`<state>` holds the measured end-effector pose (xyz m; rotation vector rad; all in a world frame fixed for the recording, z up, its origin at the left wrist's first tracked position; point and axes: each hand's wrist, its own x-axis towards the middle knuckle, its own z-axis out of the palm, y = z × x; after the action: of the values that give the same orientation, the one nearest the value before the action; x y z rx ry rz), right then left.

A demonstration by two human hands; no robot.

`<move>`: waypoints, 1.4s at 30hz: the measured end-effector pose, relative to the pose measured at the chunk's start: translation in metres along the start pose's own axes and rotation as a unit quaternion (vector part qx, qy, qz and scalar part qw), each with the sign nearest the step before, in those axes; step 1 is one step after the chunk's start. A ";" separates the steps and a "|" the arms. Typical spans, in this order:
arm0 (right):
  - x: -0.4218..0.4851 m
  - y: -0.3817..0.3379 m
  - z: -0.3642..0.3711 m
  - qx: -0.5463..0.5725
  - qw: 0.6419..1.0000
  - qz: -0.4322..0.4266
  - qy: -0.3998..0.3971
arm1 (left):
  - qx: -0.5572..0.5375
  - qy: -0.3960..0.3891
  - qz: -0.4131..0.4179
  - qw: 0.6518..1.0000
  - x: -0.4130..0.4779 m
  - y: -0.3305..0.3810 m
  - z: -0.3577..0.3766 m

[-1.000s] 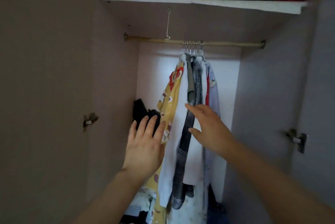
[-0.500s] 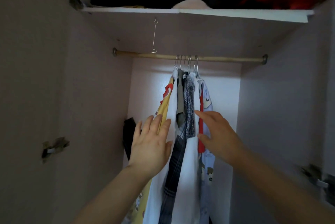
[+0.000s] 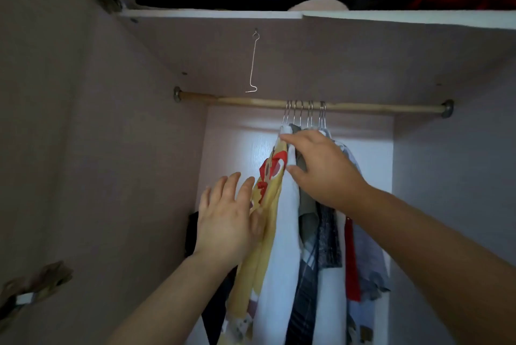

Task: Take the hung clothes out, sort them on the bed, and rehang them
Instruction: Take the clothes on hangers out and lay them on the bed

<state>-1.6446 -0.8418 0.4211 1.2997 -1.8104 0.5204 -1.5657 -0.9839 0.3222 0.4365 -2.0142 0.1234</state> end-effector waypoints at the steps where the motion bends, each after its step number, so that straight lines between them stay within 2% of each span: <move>1: 0.015 -0.001 0.005 -0.014 1.000 0.001 0.003 | -0.001 0.004 0.003 1.000 0.007 -0.007 0.006; 8: 0.111 -0.005 0.053 -0.128 0.987 0.073 -0.056 | -0.026 0.005 0.023 0.999 0.051 -0.052 0.045; 15: 0.136 0.021 0.094 -0.283 0.945 0.095 -0.133 | -0.070 -0.032 0.016 0.997 0.072 -0.072 0.083; 18: 0.129 0.036 0.101 -0.315 0.935 0.112 -0.119 | -0.083 -0.019 0.020 0.996 0.075 -0.075 0.096; 23: 0.125 0.061 0.112 -0.403 0.906 0.085 -0.096 | -0.109 -0.034 0.018 0.993 0.076 -0.075 0.113; 30: 0.119 0.090 0.115 -0.434 0.895 0.092 -0.051 | -0.089 -0.048 0.022 0.995 0.075 -0.080 0.128; 35: 0.116 0.106 0.103 -0.415 0.902 0.109 -0.047 | -0.094 -0.055 0.009 0.994 0.078 -0.087 0.128; 42: 0.106 0.136 0.090 -0.346 0.929 0.128 0.000 | -0.077 -0.049 0.045 0.995 0.076 -0.099 0.129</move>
<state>-1.8167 -0.9158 0.4729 0.5839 -1.9218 -0.0096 -1.6696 -1.1299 0.3184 0.2594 -2.1228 0.0024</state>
